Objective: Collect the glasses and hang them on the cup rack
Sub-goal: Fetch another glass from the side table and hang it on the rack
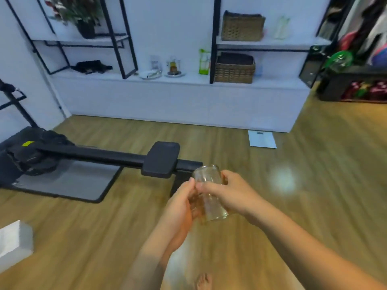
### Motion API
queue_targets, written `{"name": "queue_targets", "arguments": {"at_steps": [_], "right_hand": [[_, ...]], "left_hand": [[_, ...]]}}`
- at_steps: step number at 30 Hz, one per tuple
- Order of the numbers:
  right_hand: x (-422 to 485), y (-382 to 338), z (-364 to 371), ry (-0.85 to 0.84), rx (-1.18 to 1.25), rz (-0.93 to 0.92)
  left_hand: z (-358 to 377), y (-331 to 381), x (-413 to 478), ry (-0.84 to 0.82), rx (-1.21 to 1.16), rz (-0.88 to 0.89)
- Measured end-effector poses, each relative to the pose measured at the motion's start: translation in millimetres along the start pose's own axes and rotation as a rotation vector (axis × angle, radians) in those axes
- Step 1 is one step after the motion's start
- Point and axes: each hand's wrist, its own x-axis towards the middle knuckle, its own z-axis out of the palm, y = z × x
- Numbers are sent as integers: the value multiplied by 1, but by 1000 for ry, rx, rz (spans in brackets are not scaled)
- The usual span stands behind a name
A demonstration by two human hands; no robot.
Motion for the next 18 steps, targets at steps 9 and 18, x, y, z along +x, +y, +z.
{"name": "queue_targets", "arguments": {"at_steps": [9, 18], "right_hand": [[127, 20, -206, 252, 304, 100], [288, 46, -335, 349, 694, 20]], "left_hand": [[159, 28, 198, -360, 53, -163], [283, 40, 385, -361, -39, -81]]}}
